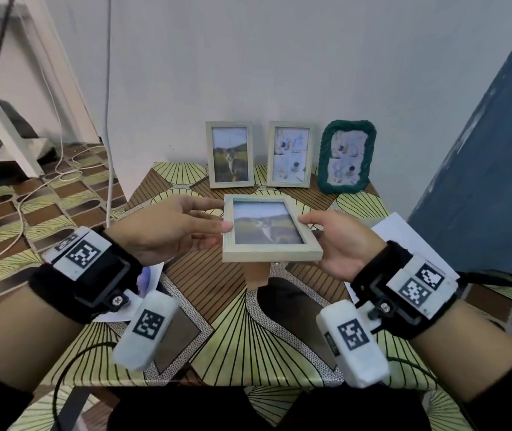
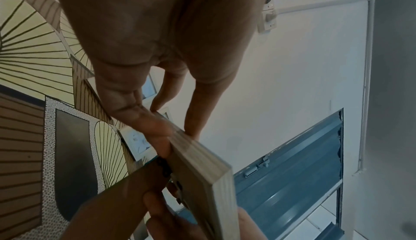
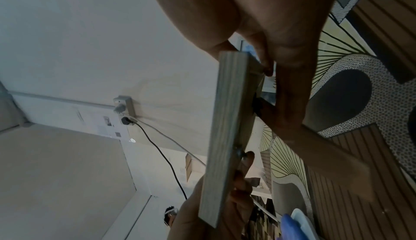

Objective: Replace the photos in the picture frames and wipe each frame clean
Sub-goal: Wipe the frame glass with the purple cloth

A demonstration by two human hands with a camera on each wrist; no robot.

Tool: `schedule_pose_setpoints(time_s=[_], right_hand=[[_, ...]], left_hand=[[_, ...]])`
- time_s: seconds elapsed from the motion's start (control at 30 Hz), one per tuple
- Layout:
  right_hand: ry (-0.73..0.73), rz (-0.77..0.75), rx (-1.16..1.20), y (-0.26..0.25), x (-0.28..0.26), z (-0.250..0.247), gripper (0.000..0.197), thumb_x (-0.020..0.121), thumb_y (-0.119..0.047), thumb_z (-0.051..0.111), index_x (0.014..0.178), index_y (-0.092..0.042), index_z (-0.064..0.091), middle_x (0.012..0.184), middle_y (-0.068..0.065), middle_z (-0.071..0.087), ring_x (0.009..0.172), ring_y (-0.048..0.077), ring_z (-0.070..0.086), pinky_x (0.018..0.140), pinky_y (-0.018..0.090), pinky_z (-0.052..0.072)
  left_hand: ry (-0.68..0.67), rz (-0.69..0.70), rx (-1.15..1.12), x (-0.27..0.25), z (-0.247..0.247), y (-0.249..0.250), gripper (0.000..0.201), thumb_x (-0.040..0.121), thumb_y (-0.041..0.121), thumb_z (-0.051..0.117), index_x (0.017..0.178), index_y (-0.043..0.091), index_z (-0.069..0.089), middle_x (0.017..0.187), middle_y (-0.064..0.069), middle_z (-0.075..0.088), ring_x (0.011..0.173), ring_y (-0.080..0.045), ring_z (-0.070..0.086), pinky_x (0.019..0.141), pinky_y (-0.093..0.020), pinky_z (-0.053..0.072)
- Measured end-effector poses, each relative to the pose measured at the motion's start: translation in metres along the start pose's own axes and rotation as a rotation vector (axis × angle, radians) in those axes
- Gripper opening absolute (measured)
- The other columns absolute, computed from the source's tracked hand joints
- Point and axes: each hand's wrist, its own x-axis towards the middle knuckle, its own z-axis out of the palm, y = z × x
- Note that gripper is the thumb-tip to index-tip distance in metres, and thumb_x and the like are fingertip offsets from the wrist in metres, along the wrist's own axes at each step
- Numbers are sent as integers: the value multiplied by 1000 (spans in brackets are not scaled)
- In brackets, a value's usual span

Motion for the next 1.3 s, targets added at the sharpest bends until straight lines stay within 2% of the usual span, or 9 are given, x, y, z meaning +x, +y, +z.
schedule_pose_setpoints(time_s=[0.2,0.33,0.43,0.53,0.67,0.87,1.0,1.2,1.3], right_hand=[[-60,-104,44,5,22,17,20,97,6,39,106,-1,56,97,17,69,75,30,71,66,46,61],[-97,-213,-19,3,48,36,36,95,10,39,121,-11,52,114,21,67,88,31,72,73,47,60],[-109,-341,-104,-1,72,56,45,96,8,42,120,-27,52,119,15,63,93,28,72,80,48,59],[-129,-471,-198,-7,100,79,60,96,8,43,124,-44,52,121,13,62,99,24,70,83,48,59],[-181,-548,-281,-17,141,111,76,97,7,41,132,-60,42,128,11,57,103,31,68,81,50,59],[-183,-555,-340,-32,207,153,80,94,12,39,130,-60,38,138,15,48,116,45,56,91,57,52],[-180,-548,-373,-35,253,175,80,93,13,34,135,-55,34,139,20,47,102,42,62,92,51,54],[-148,-593,-395,-32,311,202,85,88,15,32,130,-59,35,110,24,57,71,27,44,54,35,45],[-114,-648,-454,-28,331,210,86,86,16,30,131,-57,33,93,13,51,59,23,40,45,22,39]], left_hand=[[117,113,106,4,-13,-11,76,68,-6,77,132,31,58,111,-11,59,73,-12,67,64,-23,57],[214,221,188,8,-29,-11,75,80,1,74,123,59,53,116,-6,59,70,-13,64,68,-30,52],[288,298,197,18,-47,-4,74,85,11,71,140,50,42,112,-7,62,79,-17,62,68,-32,54],[336,396,243,32,-66,9,69,91,14,65,142,51,38,108,-6,65,90,-20,63,81,-35,58],[399,442,223,61,-98,23,66,95,14,59,146,48,33,111,-7,64,91,-18,63,79,-35,57],[505,465,212,106,-143,38,72,81,39,67,143,53,33,107,5,65,89,-12,72,67,-27,59],[570,464,192,139,-173,41,66,95,19,59,147,47,30,117,0,62,87,-10,72,69,-35,61],[622,446,144,179,-205,39,66,101,7,45,150,45,23,144,7,44,82,4,69,62,-23,58],[637,394,137,192,-216,34,69,101,7,44,150,49,18,138,8,46,81,2,70,64,-28,59]])
